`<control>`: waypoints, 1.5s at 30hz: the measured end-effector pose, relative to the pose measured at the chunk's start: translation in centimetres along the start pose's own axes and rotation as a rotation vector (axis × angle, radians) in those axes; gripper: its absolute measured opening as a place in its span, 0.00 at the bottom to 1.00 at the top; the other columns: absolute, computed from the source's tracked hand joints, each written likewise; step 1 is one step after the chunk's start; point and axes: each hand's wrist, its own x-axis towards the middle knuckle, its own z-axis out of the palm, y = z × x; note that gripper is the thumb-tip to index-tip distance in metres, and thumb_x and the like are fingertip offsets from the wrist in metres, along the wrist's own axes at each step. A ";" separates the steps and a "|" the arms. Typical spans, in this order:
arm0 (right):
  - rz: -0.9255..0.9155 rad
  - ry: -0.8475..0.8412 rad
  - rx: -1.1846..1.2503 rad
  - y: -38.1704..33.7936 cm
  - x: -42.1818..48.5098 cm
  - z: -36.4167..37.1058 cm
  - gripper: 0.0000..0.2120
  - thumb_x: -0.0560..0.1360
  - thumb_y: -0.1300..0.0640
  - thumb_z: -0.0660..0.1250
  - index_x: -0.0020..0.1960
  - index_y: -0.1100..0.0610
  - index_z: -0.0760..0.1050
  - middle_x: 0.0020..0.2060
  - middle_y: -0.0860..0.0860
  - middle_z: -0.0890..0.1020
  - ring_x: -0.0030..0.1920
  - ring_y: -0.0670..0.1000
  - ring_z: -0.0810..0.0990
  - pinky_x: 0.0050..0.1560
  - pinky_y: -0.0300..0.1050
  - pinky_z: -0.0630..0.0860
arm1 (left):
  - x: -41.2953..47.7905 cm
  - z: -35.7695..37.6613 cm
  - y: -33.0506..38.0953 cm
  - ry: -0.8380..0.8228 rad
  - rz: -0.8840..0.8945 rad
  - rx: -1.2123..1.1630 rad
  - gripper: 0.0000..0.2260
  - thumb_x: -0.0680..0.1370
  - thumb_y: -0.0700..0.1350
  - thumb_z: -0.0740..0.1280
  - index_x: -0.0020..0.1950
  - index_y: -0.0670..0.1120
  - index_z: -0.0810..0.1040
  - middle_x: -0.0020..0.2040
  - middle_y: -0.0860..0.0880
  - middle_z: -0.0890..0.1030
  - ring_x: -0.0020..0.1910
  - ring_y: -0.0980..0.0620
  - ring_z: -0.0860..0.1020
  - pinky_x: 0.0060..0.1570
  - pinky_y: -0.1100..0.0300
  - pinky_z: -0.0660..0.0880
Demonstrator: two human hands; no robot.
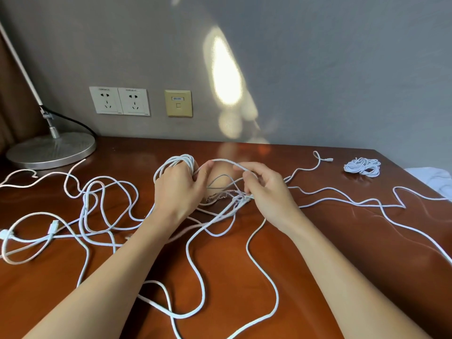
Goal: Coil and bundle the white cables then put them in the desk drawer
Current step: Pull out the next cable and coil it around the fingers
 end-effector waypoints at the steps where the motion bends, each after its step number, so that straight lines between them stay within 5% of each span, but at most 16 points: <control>1: 0.005 0.046 0.023 0.1 0.1 -0.1 0.13 0.85 0.63 0.60 0.60 0.53 0.81 0.41 0.46 0.78 0.36 0.39 0.76 0.43 0.32 0.74 | 0.0 0.0 0.0 -0.008 -0.005 0.000 0.27 0.82 0.62 0.63 0.31 0.46 0.65 0.26 0.50 0.71 0.30 0.46 0.73 0.32 0.52 0.68; 7: 0.006 0.150 0.116 0.5 0.4 -0.8 0.10 0.85 0.60 0.63 0.61 0.51 0.81 0.37 0.48 0.79 0.37 0.46 0.78 0.43 0.37 0.78 | -0.2 -0.1 0.5 -0.062 -0.034 0.042 0.29 0.78 0.66 0.65 0.32 0.46 0.60 0.26 0.48 0.68 0.29 0.44 0.70 0.32 0.48 0.67; 13: -0.039 0.237 0.127 0.5 0.5 -0.6 0.08 0.83 0.60 0.67 0.60 0.53 0.80 0.41 0.46 0.80 0.31 0.47 0.75 0.28 0.44 0.74 | -0.7 -0.2 0.7 -0.186 -0.066 -0.096 0.28 0.84 0.60 0.60 0.31 0.47 0.57 0.27 0.52 0.61 0.29 0.48 0.62 0.33 0.50 0.59; 17: -0.080 0.284 0.004 1.0 0.6 -0.5 0.07 0.81 0.53 0.70 0.59 0.49 0.81 0.41 0.46 0.83 0.34 0.48 0.78 0.40 0.50 0.79 | -0.6 0.2 0.3 -0.315 -0.103 -0.308 0.28 0.78 0.64 0.57 0.30 0.44 0.59 0.27 0.51 0.59 0.29 0.48 0.58 0.34 0.52 0.59; 23: -0.077 0.281 -0.023 0.8 0.4 -0.2 0.05 0.80 0.52 0.72 0.53 0.53 0.81 0.36 0.42 0.80 0.36 0.41 0.78 0.41 0.36 0.74 | -0.8 0.1 0.4 -0.641 -0.154 -0.753 0.21 0.78 0.57 0.54 0.31 0.46 0.59 0.30 0.48 0.56 0.28 0.52 0.54 0.27 0.61 0.53; 29: -0.071 0.198 -0.062 1.1 0.4 0.1 0.04 0.83 0.56 0.68 0.55 0.56 0.80 0.39 0.45 0.82 0.38 0.38 0.80 0.42 0.32 0.74 | -0.9 0.2 0.6 -0.721 -0.263 -1.150 0.17 0.76 0.52 0.52 0.28 0.47 0.60 0.27 0.50 0.56 0.27 0.54 0.51 0.27 0.58 0.47; 36: 0.020 0.064 -0.157 2.0 0.6 0.0 0.04 0.82 0.54 0.69 0.56 0.52 0.81 0.38 0.45 0.83 0.39 0.38 0.81 0.42 0.32 0.74 | -0.2 -0.3 0.5 -0.666 -0.350 -1.600 0.17 0.77 0.50 0.51 0.28 0.47 0.57 0.25 0.50 0.55 0.26 0.53 0.51 0.28 0.56 0.51; 41: 0.071 -0.041 -0.261 2.5 0.5 -0.6 0.06 0.82 0.51 0.68 0.52 0.48 0.83 0.38 0.45 0.85 0.40 0.44 0.82 0.43 0.43 0.76 | 0.8 -1.3 -0.6 -0.402 -0.466 -1.869 0.16 0.76 0.48 0.53 0.28 0.48 0.61 0.25 0.50 0.58 0.25 0.52 0.55 0.31 0.56 0.54; 45: 0.092 -0.122 -0.246 2.7 0.5 -0.3 0.05 0.81 0.50 0.70 0.53 0.47 0.85 0.35 0.41 0.82 0.38 0.41 0.80 0.43 0.41 0.74 | 0.9 -1.5 -0.8 -0.234 -0.614 -2.021 0.15 0.78 0.48 0.51 0.31 0.48 0.62 0.29 0.51 0.59 0.27 0.52 0.56 0.34 0.58 0.59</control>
